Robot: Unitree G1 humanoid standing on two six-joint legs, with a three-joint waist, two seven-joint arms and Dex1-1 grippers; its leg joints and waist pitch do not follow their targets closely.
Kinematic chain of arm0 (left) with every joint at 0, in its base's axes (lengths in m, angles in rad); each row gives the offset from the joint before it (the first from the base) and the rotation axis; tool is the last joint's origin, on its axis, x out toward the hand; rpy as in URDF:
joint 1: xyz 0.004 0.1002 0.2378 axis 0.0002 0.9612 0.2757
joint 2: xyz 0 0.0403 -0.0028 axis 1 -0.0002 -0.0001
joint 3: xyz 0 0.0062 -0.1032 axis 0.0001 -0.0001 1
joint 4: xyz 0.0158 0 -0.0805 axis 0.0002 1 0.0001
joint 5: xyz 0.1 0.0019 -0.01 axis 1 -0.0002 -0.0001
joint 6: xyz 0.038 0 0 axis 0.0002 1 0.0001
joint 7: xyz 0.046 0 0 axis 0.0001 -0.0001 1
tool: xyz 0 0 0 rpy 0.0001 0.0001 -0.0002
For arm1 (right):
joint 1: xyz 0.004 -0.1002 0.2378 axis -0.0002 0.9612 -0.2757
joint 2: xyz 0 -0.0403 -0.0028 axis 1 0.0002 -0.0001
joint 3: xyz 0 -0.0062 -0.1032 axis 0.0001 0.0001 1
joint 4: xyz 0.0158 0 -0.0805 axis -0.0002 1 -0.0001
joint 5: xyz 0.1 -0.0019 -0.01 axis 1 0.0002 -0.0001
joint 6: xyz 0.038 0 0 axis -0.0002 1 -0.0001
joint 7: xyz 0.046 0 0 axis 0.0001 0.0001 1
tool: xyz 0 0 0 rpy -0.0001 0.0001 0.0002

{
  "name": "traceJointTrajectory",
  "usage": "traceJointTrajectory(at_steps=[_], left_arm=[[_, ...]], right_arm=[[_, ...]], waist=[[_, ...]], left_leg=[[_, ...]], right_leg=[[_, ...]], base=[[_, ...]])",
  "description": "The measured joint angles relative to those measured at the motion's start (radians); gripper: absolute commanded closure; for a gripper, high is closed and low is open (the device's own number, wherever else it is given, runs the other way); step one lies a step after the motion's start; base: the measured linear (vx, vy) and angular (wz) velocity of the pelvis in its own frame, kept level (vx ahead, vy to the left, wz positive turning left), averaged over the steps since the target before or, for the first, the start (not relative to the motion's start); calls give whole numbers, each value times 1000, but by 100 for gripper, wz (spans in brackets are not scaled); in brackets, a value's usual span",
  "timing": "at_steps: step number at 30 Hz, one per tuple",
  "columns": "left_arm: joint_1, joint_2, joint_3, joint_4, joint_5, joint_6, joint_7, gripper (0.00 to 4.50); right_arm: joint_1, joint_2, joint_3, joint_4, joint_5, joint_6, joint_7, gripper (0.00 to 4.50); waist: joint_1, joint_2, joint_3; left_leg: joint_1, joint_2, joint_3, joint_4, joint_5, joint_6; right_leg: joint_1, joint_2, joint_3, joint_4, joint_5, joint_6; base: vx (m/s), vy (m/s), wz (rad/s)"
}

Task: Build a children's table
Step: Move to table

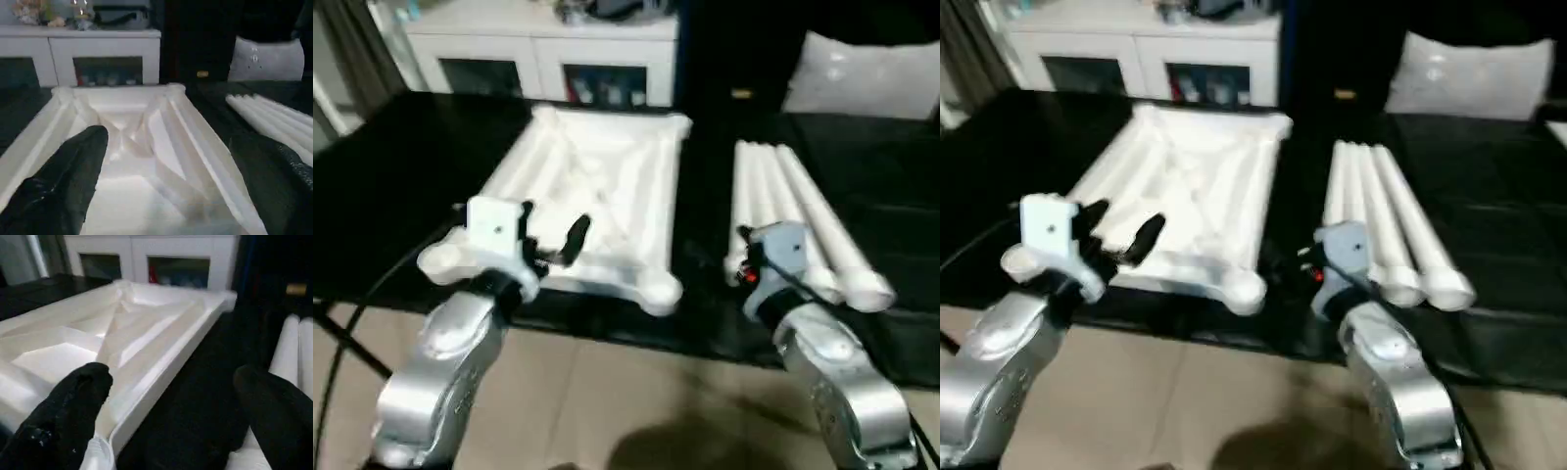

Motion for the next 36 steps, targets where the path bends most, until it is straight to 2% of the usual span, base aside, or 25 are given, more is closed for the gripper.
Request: traceJointTrajectory(at_steps=[1, 2, 3, 4, 5, 6, 7, 8, 9, 10, 11, 12, 13, 14, 15, 16, 17, 18, 19, 20, 22, 25, 27, 32, 36], left_arm=[[-5, -1, 8, 16, 1, 0, 0, 4], [-9, -3, 7, 29, 1, 0, -2, 4], [-9, -4, 3, 31, 2, 0, -7, 4], [-10, -4, 0, 30, 5, -3, -10, 4], [-11, -4, -6, 30, 6, -4, -14, 4], [-11, -21, -21, 35, 6, -5, -22, 4], [-14, -32, -46, 35, 3, -5, -29, 4], [-15, -35, -61, 35, 1, -4, -33, 4], [-17, -28, -63, 35, 3, -7, -39, 4], [-18, -20, -61, 35, 6, -12, -41, 4], [-15, -14, -60, 35, 10, -20, -42, 4], [-12, -12, -56, 35, 15, -28, -44, 4], [-8, -8, -49, 35, 18, -35, -46, 4], [6, 1, -38, 36, 21, -38, -49, 4], [8, 12, -29, 42, 27, -37, -51, 4], [8, 16, -28, 43, 34, -38, -52, 4], [7, 19, -31, 43, 38, -38, -56, 4], [3, 27, -36, 42, 40, -42, -72, 4], [3, 31, -43, 42, 39, -42, -87, 4], [1, 32, -51, 42, 37, -42, -99, 4], [4, 45, -71, 37, 23, -36, -133, 4], [21, 83, -62, 37, 2, -23, -176, 4], [27, 95, -51, 37, -4, -19, -196, 4], [27, 101, -54, 37, 5, -21, -215, 4], [62, 130, -70, 6, 5, -21, -232, 4]], right_arm=[[0, 1, 10, -2, 0, 5, -2, 0], [2, -7, 10, -2, -1, 7, -7, 0], [3, -20, 5, -3, -4, 7, -10, 0], [5, -25, 0, -8, -5, 6, -13, 0], [9, -27, -4, -13, -6, 6, -18, 0], [18, -33, -17, -19, -8, 7, -22, 0], [24, -40, -29, -23, -12, 7, -25, 0], [29, -41, -44, -26, -17, 10, -29, 0], [31, -40, -49, -42, -20, 16, -29, 0], [31, -38, -47, -53, -20, 19, -28, 0], [30, -35, -43, -56, -22, 23, -28, 0], [29, -36, -38, -66, -23, 25, -27, 0], [25, -36, -37, -66, -23, 26, -27, 0], [20, -26, -20, -62, -23, 28, -27, 0], [6, -26, -4, -64, -22, 28, -28, 0], [-4, -26, -3, -63, -23, 28, -31, 0], [-9, -28, -6, -63, -24, 27, -34, 0], [-13, -32, -11, -62, -27, 27, -37, 0], [-14, -34, -20, -61, -33, 30, -42, 0], [-15, -39, -31, -61, -41, 31, -48, 0], [-21, -73, -53, -58, -62, 58, -55, 0], [-37, -124, -50, -84, -74, 105, -24, 0], [-37, -143, -36, -117, -57, 123, 11, 0], [-33, -74, -38, -128, -16, 121, 9, 0], [-16, -76, -34, -127, 18, 120, 52, 0]], waist=[[-5, -6, 0], [-10, -10, -1], [-12, -23, -4], [-16, -39, -6], [-20, -58, -9], [-16, -65, -8], [-12, -52, -10], [-11, -53, -10], [-10, -53, -11], [-7, -48, -13], [-2, -35, -17], [1, -6, -19], [3, 18, -21], [-8, 9, -20], [-15, -9, -21], [-18, -16, -21], [-19, -22, -22], [-17, -32, -24], [-16, -34, -25], [-7, -34, -27], [-5, -34, -27], [-6, -30, -22], [-5, -29, -15], [-9, -27, -10], [-13, -33, -6]], left_leg=[[12, 1, 14, 0, -11, 0], [26, 3, 31, -2, -22, -1], [48, 5, 64, -7, -34, -5], [63, 3, 82, -7, -45, -11], [73, -5, 97, -3, -54, -18], [75, -4, 96, 16, -75, -16], [52, -16, 56, 60, -93, 24], [18, -35, 25, 113, -93, 37], [-26, -58, 2, 137, -77, 50], [-58, -64, -4, 122, -59, 53], [-79, -57, -7, 76, -33, 58], [-90, -36, -12, -12, 14, 75], [-80, -19, -30, -10, 79, 50], [-77, -21, -33, -1, 61, 42], [-78, -31, -31, 3, 55, 46], [-80, -38, -29, 6, 53, 50], [-79, -46, -30, 9, 56, 44], [-80, -61, -36, 7, 57, 43], [-80, -63, -36, 5, 58, 40], [-85, -62, -33, -3, 61, 36], [-84, -56, -29, -21, 65, 31], [-68, -52, -26, -28, 65, 22], [-53, -51, -19, -31, 65, 22], [-55, -49, -13, -31, 65, 22], [-54, -48, -5, -31, 65, 22]], right_leg=[[-16, -8, 3, 28, -8, -9], [-41, -20, -12, 61, -8, -5], [-75, -38, -25, 82, 3, 4], [-90, -53, -31, 70, 18, 2], [-99, -66, -28, 53, 51, 7], [-88, -47, -3, 59, 40, 4], [-79, -35, -1, 49, 38, 0], [-70, -31, -2, 40, 35, 0], [-57, -29, -3, 29, 31, -3], [-48, -22, -8, 23, 25, -4], [-34, -10, -22, 12, 21, -9], [-13, 20, -45, -2, 13, -9], [-3, 39, -47, 3, 2, -6], [1, 33, -49, 15, -9, 1], [-18, 22, -40, 42, -10, -4], [-37, 8, -30, 58, -5, 3], [-53, -7, -6, 54, 7, 28], [-75, -31, 20, 42, 21, 67], [-80, -37, 21, 42, 26, 71], [-80, -36, 20, 40, 30, 68], [-82, -33, 15, 26, 44, 65], [-63, -32, 12, 13, 47, 53], [-57, -34, 13, 7, 49, 48], [-60, -37, 13, -1, 59, 43], [-64, -44, 13, -1, 65, 42]], base=[[121, 86, -46], [163, 38, -50], [143, 7, -57], [143, 7, -57], [160, -56, -45], [210, -94, -30], [210, -94, -30], [213, -76, -28], [167, -48, -11], [167, -48, -11], [155, -30, -6], [196, 25, -1], [196, 25, -1], [184, 73, -6], [149, 53, -7], [149, 53, -7], [105, 44, 1], [-4, 61, -10], [-4, 61, -10], [0, 0, 0], [0, 0, 0], [-60, 0, 3], [-84, 22, 3], [-52, 22, -3], [0, 0, 0]])
